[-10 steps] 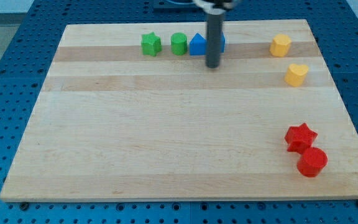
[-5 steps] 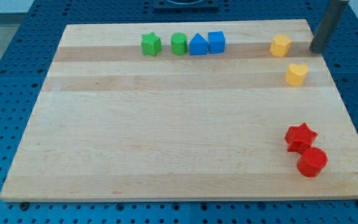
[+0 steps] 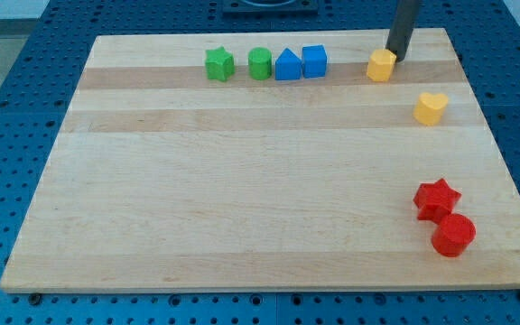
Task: Move the yellow hexagon slightly left and down
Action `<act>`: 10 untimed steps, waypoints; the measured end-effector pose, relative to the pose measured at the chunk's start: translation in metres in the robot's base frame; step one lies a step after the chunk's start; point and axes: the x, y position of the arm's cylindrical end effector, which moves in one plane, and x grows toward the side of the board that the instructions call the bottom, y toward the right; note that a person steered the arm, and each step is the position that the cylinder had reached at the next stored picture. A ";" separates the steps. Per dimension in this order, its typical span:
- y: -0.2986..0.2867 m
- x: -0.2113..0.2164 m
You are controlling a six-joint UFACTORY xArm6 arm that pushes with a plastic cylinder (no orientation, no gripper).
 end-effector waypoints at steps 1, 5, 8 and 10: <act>-0.007 0.017; -0.031 -0.007; -0.034 0.053; -0.046 0.061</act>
